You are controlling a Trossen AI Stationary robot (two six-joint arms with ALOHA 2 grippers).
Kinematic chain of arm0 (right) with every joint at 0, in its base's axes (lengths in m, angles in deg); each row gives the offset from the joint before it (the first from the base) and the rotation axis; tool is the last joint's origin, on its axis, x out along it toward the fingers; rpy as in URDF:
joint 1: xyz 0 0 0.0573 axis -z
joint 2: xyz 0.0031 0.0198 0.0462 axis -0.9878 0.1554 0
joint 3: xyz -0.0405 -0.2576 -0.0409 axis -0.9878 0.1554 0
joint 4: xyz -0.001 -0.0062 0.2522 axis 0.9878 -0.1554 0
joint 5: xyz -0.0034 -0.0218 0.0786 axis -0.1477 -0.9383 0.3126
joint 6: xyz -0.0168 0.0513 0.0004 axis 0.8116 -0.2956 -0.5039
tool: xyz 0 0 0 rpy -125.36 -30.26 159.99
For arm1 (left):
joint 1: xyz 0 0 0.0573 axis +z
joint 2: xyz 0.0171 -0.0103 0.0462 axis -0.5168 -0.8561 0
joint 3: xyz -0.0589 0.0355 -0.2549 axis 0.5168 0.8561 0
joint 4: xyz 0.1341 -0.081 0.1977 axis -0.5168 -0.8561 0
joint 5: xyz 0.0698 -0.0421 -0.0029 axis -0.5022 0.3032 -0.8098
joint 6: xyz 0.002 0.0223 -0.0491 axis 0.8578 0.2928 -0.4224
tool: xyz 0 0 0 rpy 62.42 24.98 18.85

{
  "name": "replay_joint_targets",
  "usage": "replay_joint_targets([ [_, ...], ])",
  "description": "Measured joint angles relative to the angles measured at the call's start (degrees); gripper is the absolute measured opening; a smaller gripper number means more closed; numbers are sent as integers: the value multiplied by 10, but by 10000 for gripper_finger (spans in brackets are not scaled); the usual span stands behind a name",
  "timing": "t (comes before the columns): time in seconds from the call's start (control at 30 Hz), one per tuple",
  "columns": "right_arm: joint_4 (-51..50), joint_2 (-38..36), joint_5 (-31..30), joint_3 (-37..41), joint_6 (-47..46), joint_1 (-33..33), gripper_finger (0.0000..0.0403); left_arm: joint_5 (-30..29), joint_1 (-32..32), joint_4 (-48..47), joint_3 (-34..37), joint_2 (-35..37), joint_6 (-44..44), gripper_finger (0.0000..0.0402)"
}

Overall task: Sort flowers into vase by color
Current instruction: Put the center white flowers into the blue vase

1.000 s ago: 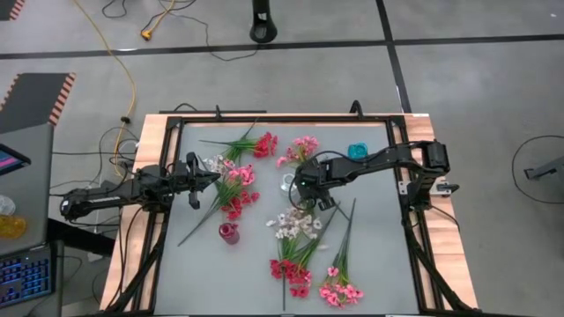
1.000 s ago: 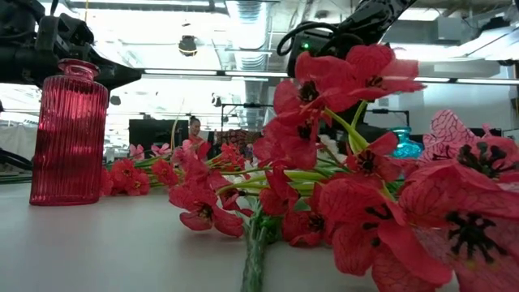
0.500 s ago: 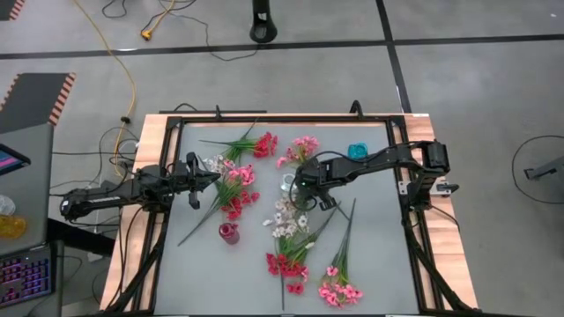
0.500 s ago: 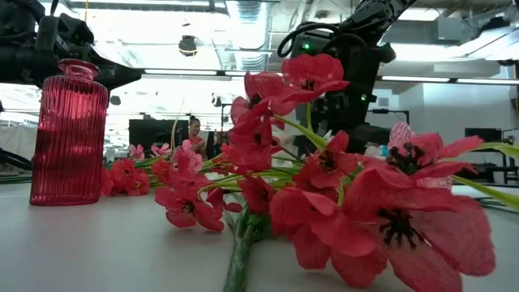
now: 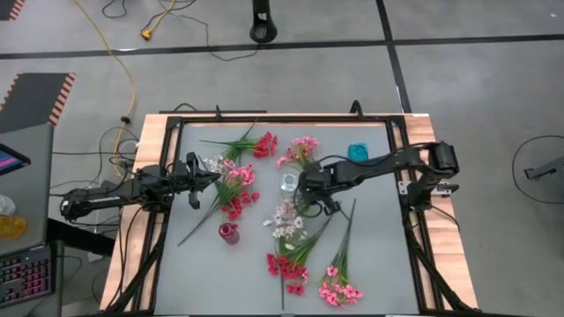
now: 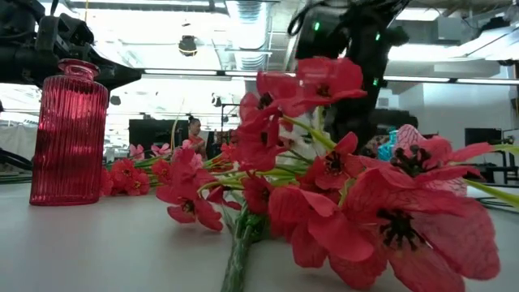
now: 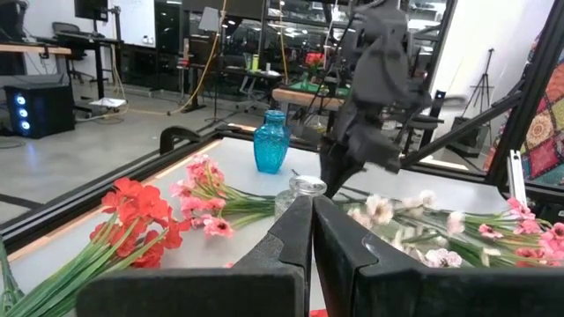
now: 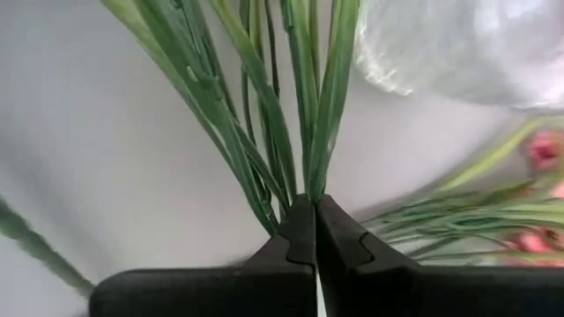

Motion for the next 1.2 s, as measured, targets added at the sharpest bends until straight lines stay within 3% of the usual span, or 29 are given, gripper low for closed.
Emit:
replay_joint_targets([
  [0.47, -3, -214, -6, 0, -103, 0, 21, 0, 0, 0, 0, 0, 0, 0],
  [0.87, 62, -367, -93, 0, -124, 10, 21, 0, 0, 0, 0, 0, 0, 0],
  [1.0, 75, -409, -159, 0, -167, 19, 21, 0, 0, 0, 0, 0, 0, 0],
  [1.2, 75, -470, -172, 12, -238, 50, 20, 0, 0, 0, 0, 0, 0, 0],
])
